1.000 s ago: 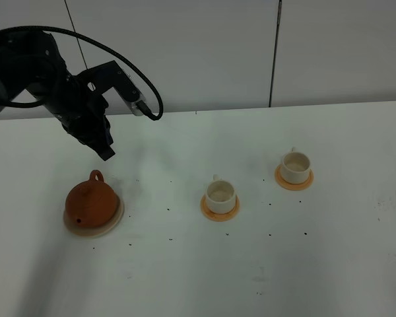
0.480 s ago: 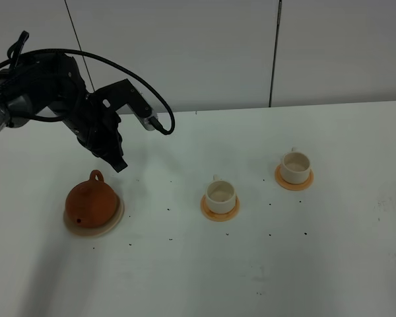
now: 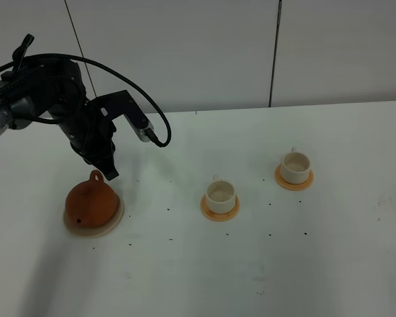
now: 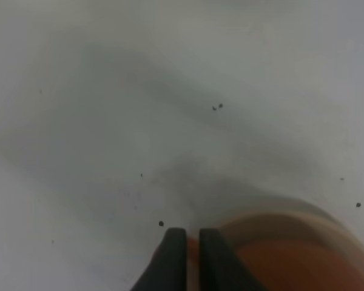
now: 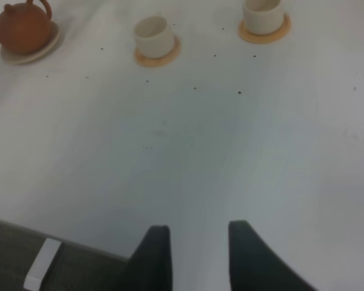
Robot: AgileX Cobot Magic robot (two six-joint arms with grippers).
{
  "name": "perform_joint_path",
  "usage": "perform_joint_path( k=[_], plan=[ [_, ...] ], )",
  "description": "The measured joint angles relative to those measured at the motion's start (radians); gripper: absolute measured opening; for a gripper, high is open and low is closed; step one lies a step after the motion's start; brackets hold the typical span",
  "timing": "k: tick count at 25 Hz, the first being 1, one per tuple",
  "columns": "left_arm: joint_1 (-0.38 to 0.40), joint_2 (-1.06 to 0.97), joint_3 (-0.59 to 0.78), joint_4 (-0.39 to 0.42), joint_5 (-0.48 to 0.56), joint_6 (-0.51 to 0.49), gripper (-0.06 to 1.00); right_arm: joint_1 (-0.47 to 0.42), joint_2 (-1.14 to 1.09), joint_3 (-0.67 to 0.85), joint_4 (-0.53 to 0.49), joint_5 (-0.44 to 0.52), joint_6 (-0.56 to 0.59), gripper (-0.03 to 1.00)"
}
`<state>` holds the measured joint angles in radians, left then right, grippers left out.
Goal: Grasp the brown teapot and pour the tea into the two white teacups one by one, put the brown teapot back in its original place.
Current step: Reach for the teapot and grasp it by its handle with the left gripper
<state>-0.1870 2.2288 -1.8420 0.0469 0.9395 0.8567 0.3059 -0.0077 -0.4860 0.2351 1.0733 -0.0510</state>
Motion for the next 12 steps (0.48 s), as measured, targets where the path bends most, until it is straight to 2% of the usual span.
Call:
perform_joint_path(
  k=[12],
  plan=[
    [0.0, 0.031, 0.0, 0.029, 0.008, -0.005, 0.11, 0.0, 0.0, 0.0, 0.0, 0.0, 0.0, 0.23]
  ],
)
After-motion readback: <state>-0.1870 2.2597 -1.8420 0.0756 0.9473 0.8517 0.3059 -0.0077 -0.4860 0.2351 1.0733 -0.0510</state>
